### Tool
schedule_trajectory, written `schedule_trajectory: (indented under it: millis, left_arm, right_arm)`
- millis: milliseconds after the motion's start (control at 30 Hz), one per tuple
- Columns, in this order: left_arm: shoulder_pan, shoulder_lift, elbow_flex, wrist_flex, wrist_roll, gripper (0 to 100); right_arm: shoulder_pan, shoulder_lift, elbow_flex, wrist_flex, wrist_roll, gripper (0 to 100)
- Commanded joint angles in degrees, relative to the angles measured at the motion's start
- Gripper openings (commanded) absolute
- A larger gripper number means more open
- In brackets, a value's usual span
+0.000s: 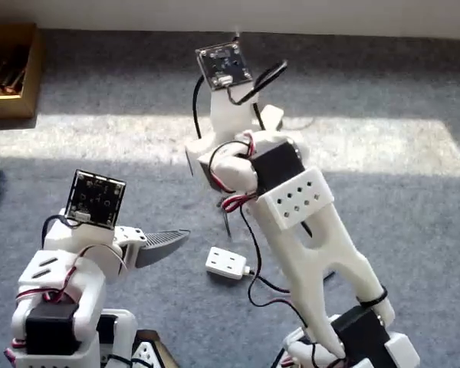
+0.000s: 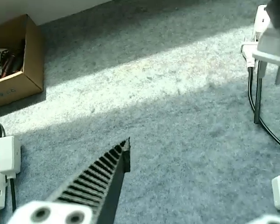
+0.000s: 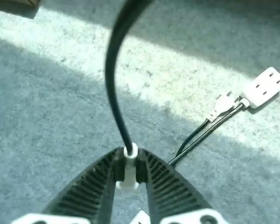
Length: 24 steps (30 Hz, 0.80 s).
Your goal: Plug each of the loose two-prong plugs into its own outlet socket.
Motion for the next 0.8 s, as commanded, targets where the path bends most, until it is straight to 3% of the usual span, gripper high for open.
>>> schedule_trajectory:
  millis: [0,100,233,767]
  left_arm:
    - [3.30,0.57,-0.48,-3.87,4.22,53]
    - [4.88,0.66,4.88,-12.48,8.70,53]
    - [4.97,0.66,9.98,-18.73,8.88,53]
    - [4.79,0.57,14.02,-20.57,6.77,53]
  right_arm:
    - [-4.79,-3.91,-2.59,1.89,1.14,0.5]
    - [-7.43,-3.82,-3.03,5.67,2.11,0.5]
    - [-7.78,-4.26,-3.21,12.53,3.25,0.5]
    - [-6.55,-8.40,-10.86,25.80,6.07,0.5]
